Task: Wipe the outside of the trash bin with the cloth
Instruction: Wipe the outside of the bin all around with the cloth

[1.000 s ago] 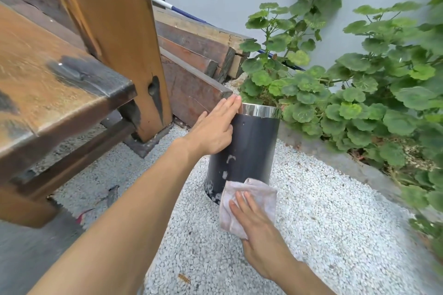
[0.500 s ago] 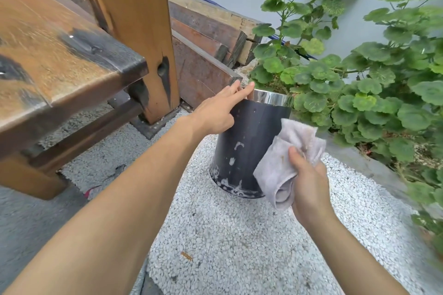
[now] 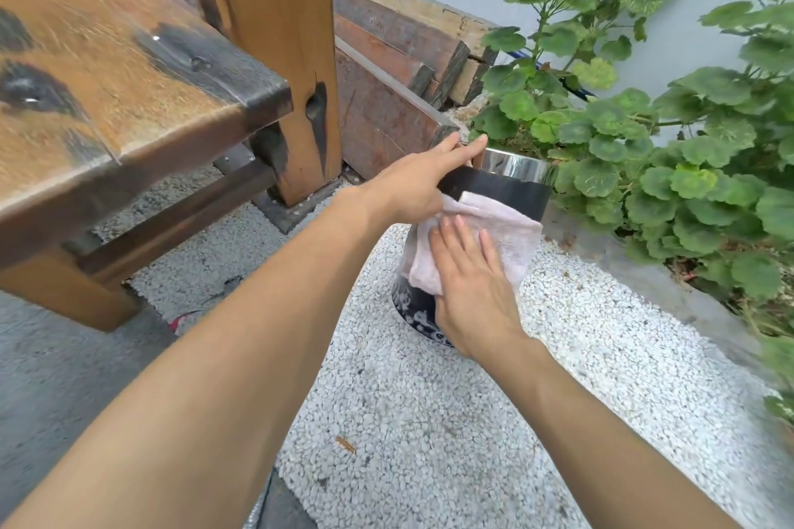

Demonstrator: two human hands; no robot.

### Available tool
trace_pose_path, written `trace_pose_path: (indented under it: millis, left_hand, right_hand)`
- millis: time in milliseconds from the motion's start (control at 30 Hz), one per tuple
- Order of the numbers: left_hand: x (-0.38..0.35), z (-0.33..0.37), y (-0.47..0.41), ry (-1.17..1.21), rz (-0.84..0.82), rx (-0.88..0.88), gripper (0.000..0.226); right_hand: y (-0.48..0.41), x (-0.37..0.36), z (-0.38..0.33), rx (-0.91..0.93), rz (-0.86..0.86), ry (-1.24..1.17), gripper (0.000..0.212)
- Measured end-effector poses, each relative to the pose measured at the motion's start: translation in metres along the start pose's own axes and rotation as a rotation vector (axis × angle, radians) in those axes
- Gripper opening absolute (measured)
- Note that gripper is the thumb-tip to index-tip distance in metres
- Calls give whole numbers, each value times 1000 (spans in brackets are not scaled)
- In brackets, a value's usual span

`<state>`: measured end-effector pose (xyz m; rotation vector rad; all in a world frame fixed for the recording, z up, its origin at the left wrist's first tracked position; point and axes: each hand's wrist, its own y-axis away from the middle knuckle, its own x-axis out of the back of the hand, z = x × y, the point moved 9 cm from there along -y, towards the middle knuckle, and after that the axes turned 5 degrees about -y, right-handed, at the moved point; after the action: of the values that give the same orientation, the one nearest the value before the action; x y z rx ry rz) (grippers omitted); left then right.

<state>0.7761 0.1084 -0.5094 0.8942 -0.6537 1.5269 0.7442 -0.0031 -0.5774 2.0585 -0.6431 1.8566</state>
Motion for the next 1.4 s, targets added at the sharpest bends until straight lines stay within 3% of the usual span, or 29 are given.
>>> trace_pose_path:
  millis: [500, 600, 700, 833, 900, 967, 1033, 1133, 1233, 1333, 1400]
  left_hand:
    - [-1, 0, 6, -63, -28, 22, 108]
    - [-2, 0, 7, -66, -24, 15, 107]
    - [-2, 1, 5, -63, -17, 0, 106]
    - [-5, -2, -2, -27, 4, -30, 101]
    - [-7, -6, -5, -12, 21, -40, 95]
    - [-5, -7, -4, 2, 41, -36, 94]
    - [-1, -5, 0, 2, 55, -26, 94]
    - [3, -2, 4, -28, 70, -32, 81]
    - [6, -4, 8, -40, 121, -35, 61]
    - [11, -12, 14, -27, 227, -20, 52]
    - [14, -14, 19, -22, 263, -30, 50]
  right_hand:
    - [85, -75, -29, 30, -267, -271, 72]
    - [93, -70, -24, -79, -262, -591, 62]
    - [98, -51, -5, -380, -271, -1036, 40]
    - [101, -7, 45, -820, -80, -1579, 30]
    - [93, 28, 67, -865, 49, -1786, 25]
    - [78, 71, 85, -793, 191, -1856, 24]
    - [62, 113, 105, -695, 374, -1757, 20]
    - [35, 161, 115, -533, 526, -1288, 12]
    - [-1, 164, 92, -357, 409, -748, 25]
    - [-26, 125, 52, -109, 197, -461, 21]
    - [-29, 105, 46, -79, 170, -283, 24]
